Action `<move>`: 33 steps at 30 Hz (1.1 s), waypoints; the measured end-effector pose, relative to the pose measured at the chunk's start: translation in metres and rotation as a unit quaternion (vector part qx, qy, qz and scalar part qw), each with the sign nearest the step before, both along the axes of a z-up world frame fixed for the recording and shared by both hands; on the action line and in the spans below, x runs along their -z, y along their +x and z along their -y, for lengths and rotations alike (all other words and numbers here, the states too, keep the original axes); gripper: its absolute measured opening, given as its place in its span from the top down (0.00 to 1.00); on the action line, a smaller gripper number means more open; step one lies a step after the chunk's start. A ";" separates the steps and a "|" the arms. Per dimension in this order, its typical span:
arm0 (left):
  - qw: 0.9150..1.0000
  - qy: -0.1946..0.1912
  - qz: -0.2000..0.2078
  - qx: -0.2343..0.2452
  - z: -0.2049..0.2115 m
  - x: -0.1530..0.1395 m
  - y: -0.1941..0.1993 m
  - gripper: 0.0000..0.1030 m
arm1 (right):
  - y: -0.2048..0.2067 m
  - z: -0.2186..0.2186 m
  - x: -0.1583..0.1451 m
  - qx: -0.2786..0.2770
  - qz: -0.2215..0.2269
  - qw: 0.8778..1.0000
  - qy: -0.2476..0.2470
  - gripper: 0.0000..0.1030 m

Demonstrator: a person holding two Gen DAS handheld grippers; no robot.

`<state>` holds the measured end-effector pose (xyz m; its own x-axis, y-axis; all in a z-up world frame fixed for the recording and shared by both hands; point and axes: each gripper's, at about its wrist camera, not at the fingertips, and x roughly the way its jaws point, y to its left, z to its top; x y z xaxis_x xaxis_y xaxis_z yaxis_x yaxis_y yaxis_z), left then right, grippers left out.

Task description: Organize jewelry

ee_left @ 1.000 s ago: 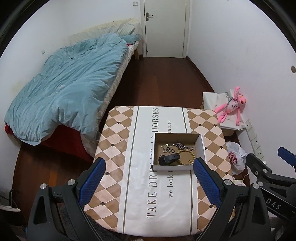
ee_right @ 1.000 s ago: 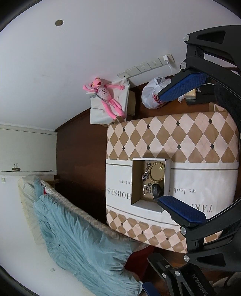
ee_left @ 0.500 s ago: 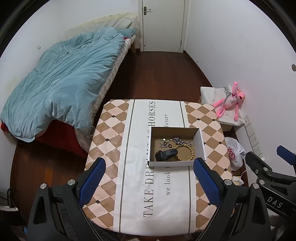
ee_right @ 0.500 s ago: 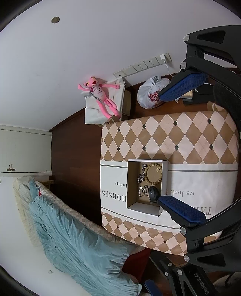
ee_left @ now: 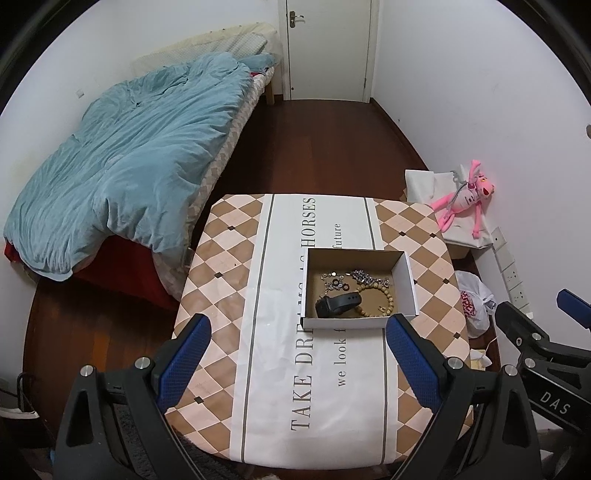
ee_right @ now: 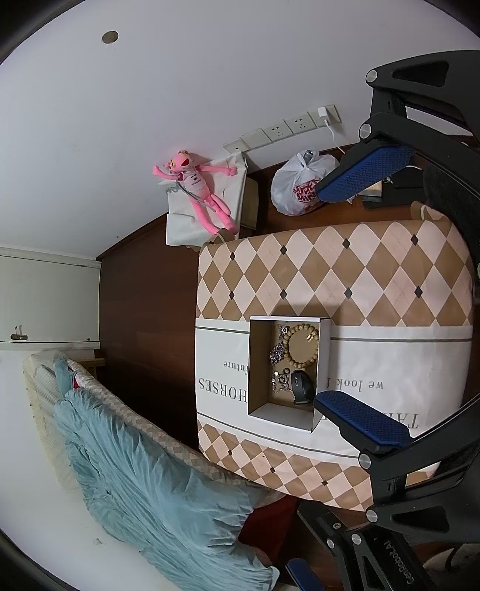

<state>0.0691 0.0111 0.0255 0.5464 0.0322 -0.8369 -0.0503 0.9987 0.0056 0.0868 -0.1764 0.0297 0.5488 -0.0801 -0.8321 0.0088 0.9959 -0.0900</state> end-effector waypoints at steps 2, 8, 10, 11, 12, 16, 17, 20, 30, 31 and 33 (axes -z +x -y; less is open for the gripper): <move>1.000 -0.002 0.000 0.000 -0.001 0.000 -0.001 0.06 | 0.000 0.000 0.001 0.000 0.000 1.000 0.000 0.00; 1.000 -0.001 0.001 -0.001 -0.001 0.000 0.001 0.06 | 0.000 0.000 0.001 0.000 -0.001 1.000 0.000 0.00; 1.000 0.000 0.001 -0.002 -0.002 0.001 0.001 0.06 | 0.000 0.000 0.002 0.000 -0.001 1.000 0.000 0.00; 1.000 0.000 0.000 -0.001 -0.002 0.001 0.001 0.06 | -0.001 0.000 0.002 0.000 -0.002 1.000 0.001 0.00; 1.000 0.000 0.000 -0.001 -0.002 0.001 0.001 0.06 | 0.000 0.000 0.002 0.000 -0.002 1.000 0.000 0.00; 1.000 0.000 0.001 -0.003 -0.004 0.002 0.002 0.06 | -0.001 0.000 0.003 0.000 -0.002 1.000 0.001 0.00; 1.000 0.000 0.001 -0.004 -0.004 0.002 0.001 0.06 | 0.000 -0.001 0.003 0.000 -0.002 1.000 0.001 0.00; 1.000 0.001 0.000 -0.004 -0.006 0.003 0.002 0.06 | 0.000 -0.001 0.004 -0.001 -0.003 1.000 0.002 0.00; 1.000 0.002 -0.003 -0.006 -0.010 0.010 0.002 0.06 | 0.001 -0.005 0.010 -0.002 -0.007 1.000 0.002 0.00; 1.000 0.002 -0.003 -0.006 -0.010 0.009 0.002 0.06 | 0.001 -0.005 0.009 -0.002 -0.007 1.000 0.002 0.00; 1.000 0.002 -0.004 -0.006 -0.010 0.010 0.001 0.06 | 0.001 -0.005 0.009 -0.002 -0.007 1.000 0.002 0.00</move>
<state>0.0703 0.0215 0.0152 0.5395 0.0415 -0.8410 -0.0619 0.9980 0.0096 0.0881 -0.1717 0.0203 0.5371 -0.0744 -0.8403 0.0027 0.9963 -0.0864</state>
